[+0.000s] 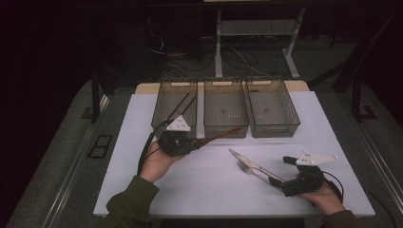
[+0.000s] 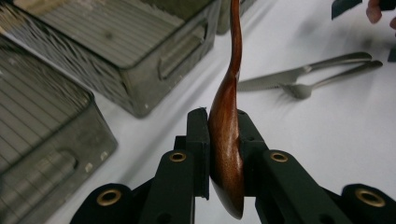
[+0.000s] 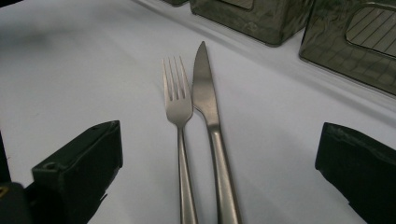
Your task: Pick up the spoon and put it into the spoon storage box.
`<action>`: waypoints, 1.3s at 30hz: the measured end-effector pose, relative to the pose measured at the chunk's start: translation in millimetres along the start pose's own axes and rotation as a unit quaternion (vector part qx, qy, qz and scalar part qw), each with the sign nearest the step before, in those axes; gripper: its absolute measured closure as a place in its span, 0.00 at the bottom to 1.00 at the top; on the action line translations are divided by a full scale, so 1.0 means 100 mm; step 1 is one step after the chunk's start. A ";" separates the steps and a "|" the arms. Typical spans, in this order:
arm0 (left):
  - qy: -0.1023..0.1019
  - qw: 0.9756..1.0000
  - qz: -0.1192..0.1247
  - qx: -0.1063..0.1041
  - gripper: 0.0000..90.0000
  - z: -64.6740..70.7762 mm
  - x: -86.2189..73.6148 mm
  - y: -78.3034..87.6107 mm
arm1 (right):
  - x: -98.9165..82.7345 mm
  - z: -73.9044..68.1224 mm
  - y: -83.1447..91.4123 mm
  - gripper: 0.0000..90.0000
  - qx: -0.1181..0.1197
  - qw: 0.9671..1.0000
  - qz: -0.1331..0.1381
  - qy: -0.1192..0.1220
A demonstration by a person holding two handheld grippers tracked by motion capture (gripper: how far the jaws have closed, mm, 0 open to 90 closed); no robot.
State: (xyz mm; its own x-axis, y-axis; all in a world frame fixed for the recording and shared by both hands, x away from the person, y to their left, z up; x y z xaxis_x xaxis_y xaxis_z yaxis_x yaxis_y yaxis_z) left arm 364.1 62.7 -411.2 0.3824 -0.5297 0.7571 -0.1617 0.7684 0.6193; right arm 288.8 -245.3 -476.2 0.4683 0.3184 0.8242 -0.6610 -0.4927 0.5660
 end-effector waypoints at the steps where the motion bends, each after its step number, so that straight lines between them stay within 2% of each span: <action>1: -0.001 1.000 0.001 0.002 0.88 -0.02 0.04 0.00 | 0.00 0.00 0.00 0.00 0.000 1.000 0.000 0.000; 9: -0.009 1.000 0.010 0.015 0.88 -0.19 0.28 0.00 | 0.00 0.00 0.00 0.00 0.000 1.000 0.000 0.000; 13: -0.004 1.000 0.015 0.022 0.88 -0.29 0.41 -0.02 | -0.01 0.00 0.00 0.00 -0.001 1.000 -0.001 -0.001; 14: -0.010 1.000 0.010 0.024 0.88 -0.32 0.44 -0.01 | 0.00 0.00 0.00 0.00 -0.001 1.000 -0.001 -0.001; 16: -0.001 0.999 0.020 0.030 0.88 -0.38 0.51 -0.04 | -0.01 0.00 0.00 0.00 -0.001 1.000 -0.001 0.000; 20: 0.012 0.999 0.020 0.043 0.88 -0.54 0.61 -0.09 | 0.00 0.00 0.00 0.00 -0.001 1.000 0.000 0.000; 27: 0.049 0.996 0.020 0.072 0.88 -0.82 0.71 -0.26 | 0.00 0.00 0.00 0.00 0.000 1.000 0.000 0.001; 32: 0.066 0.995 0.016 0.077 0.87 -0.94 0.75 -0.43 | 0.00 0.00 0.00 0.00 0.000 1.000 0.001 0.000; 36: 0.070 0.993 -0.009 0.094 0.87 -1.03 0.74 -0.56 | 0.00 0.00 0.01 0.00 0.001 1.000 0.002 0.000; 39: 0.089 0.991 -0.012 0.096 0.87 -1.07 0.73 -0.64 | 0.00 0.00 0.01 0.00 0.002 1.000 0.003 0.001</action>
State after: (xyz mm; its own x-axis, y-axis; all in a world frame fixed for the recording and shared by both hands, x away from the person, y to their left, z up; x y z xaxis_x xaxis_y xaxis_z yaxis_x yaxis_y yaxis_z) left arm 499.9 13.5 -418.4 0.5403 -0.4624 0.7030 -0.3135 0.6647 0.6782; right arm 288.2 -246.1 -475.2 0.4634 0.3167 0.8277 -0.6620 -0.4973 0.5608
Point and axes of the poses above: each handheld gripper's, and its own axes: y roughly backward along the jaws, x roughly out of its top, z roughly to its right, the point moved 7 cm from there along -y, roughly forward along the jaws, and after that the axes turned 13 degrees about -x, right-handed, at the moved point
